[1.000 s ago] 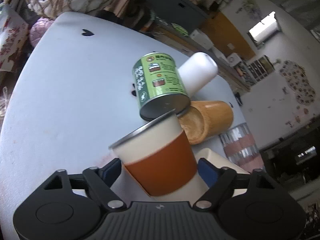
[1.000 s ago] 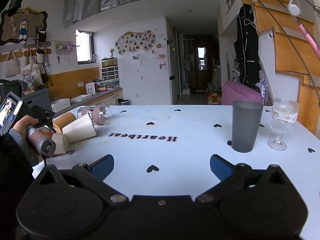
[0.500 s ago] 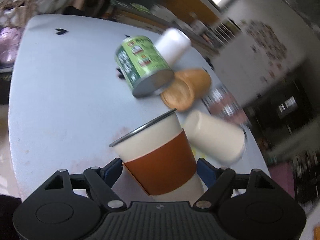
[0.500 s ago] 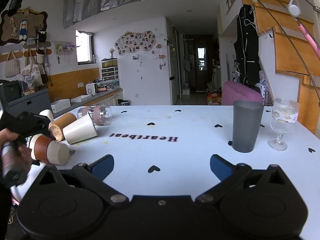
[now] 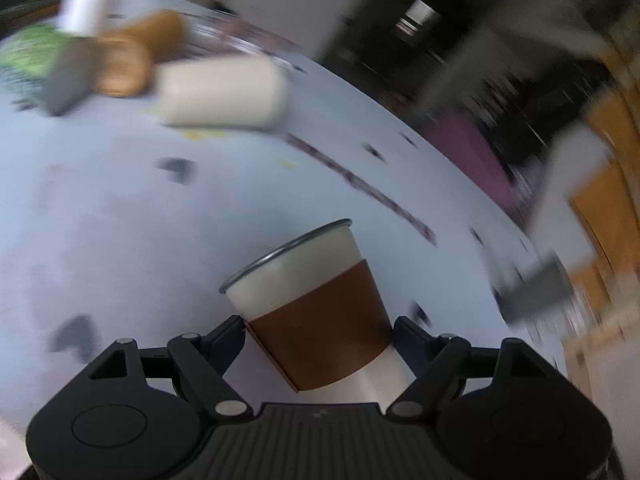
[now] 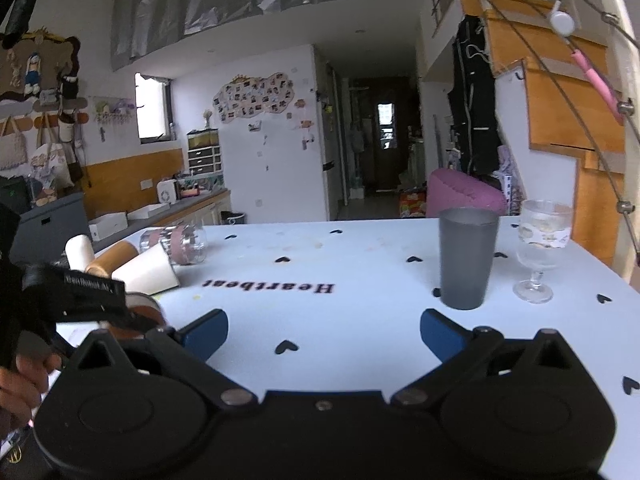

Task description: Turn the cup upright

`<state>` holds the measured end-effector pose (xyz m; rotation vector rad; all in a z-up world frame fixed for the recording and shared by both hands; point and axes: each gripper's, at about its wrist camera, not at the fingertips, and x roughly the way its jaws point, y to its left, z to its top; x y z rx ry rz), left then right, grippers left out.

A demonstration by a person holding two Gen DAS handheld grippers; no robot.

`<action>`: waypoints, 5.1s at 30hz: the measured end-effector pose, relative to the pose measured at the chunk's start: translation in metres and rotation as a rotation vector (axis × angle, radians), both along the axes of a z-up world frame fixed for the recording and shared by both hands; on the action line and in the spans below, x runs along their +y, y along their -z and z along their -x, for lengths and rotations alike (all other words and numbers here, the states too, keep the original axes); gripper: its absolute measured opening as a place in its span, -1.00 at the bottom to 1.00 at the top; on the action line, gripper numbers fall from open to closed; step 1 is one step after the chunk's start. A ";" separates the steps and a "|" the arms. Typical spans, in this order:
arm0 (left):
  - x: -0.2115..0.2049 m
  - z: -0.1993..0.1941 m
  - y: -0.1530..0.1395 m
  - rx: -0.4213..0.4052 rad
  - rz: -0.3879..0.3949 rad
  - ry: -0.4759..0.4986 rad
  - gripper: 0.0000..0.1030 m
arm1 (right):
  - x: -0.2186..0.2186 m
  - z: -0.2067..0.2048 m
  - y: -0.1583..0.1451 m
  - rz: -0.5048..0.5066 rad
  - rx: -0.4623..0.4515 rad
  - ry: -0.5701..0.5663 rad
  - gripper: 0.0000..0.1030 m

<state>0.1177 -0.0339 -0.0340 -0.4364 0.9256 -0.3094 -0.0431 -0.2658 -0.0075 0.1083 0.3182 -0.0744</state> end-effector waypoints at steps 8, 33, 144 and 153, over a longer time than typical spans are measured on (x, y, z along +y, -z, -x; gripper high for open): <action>-0.064 0.005 0.009 -0.033 -0.030 0.348 0.58 | -0.022 0.013 -0.004 -0.056 -0.016 0.045 1.00; -0.116 0.012 0.008 -0.178 -0.095 0.764 0.81 | -0.038 0.020 -0.005 -0.066 -0.016 0.105 1.00; -0.059 0.103 -0.040 -0.572 -0.297 0.248 1.00 | -0.025 0.046 -0.022 0.104 -0.051 0.180 1.00; -0.055 0.110 -0.042 -0.587 -0.327 0.234 1.00 | -0.020 0.051 -0.019 0.124 -0.030 0.185 1.00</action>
